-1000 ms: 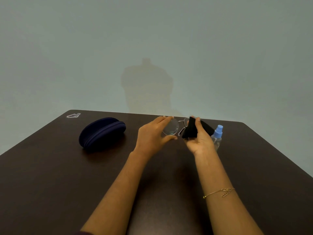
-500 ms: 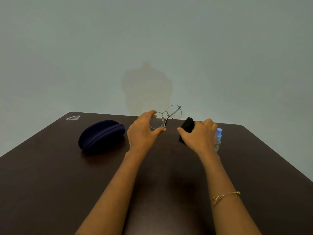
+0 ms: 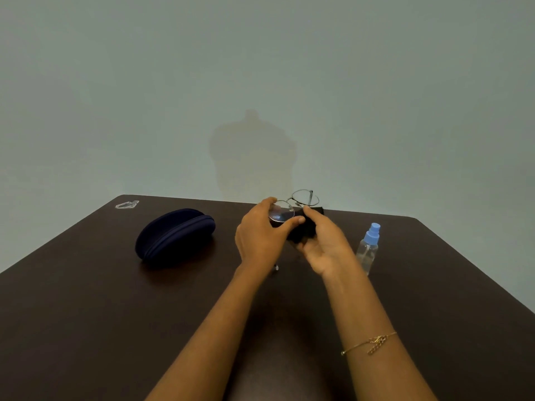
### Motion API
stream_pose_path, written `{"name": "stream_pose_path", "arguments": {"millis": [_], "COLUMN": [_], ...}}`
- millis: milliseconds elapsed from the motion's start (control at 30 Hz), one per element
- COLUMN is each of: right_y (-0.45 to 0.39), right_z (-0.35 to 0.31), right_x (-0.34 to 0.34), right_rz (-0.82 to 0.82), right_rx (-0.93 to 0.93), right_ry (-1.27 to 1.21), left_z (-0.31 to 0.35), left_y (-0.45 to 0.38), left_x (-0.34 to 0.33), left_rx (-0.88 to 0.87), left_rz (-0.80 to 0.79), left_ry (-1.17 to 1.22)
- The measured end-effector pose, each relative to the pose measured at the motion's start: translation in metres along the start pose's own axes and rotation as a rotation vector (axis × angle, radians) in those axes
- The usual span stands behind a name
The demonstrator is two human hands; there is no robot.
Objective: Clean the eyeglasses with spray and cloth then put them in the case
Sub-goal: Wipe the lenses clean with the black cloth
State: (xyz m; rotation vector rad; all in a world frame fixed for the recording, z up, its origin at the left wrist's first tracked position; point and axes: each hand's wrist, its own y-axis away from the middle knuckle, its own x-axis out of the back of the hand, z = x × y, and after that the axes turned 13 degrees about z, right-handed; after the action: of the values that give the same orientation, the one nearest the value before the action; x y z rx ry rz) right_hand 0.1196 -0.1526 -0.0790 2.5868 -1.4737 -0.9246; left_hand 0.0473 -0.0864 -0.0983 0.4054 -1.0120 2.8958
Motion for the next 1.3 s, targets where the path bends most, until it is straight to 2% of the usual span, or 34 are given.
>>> {"name": "stream_pose_path", "arguments": {"millis": [100, 267, 500, 600, 700, 833, 1067, 1200, 1300], "right_y": [0.002, 0.002, 0.001, 0.003, 0.001, -0.001, -0.001, 0.001, 0.001], "right_z": [-0.001, -0.004, -0.004, -0.003, -0.002, -0.002, 0.003, -0.004, -0.004], "right_x": [-0.002, -0.001, 0.002, 0.001, 0.002, 0.001, -0.002, -0.001, 0.001], "right_rz": [0.005, 0.021, -0.019, -0.079, -0.114, -0.088, -0.047, -0.145, -0.212], "right_rx": [-0.053, -0.01, 0.055, 0.026, 0.039, 0.102, 0.2, 0.07, 0.027], "right_ry": [-0.179, -0.164, -0.073, -0.141, -0.144, -0.102, -0.081, -0.259, -0.256], "left_z": [0.001, 0.005, 0.011, 0.01, 0.007, 0.003, -0.004, -0.008, -0.011], "left_y": [-0.003, 0.0, 0.005, 0.005, 0.003, -0.002, -0.007, -0.01, -0.012], "left_x": [-0.003, -0.003, -0.009, -0.01, -0.006, -0.002, 0.001, 0.006, 0.01], "left_rx": [0.076, 0.149, 0.29, 0.242, 0.147, 0.017, -0.117, -0.247, -0.333], "left_rz": [-0.1, -0.144, 0.048, 0.076, 0.035, -0.035, -0.039, -0.029, -0.021], "left_ry": [0.094, 0.313, 0.484, 0.455, 0.455, 0.454, 0.399, 0.3, 0.224]}}
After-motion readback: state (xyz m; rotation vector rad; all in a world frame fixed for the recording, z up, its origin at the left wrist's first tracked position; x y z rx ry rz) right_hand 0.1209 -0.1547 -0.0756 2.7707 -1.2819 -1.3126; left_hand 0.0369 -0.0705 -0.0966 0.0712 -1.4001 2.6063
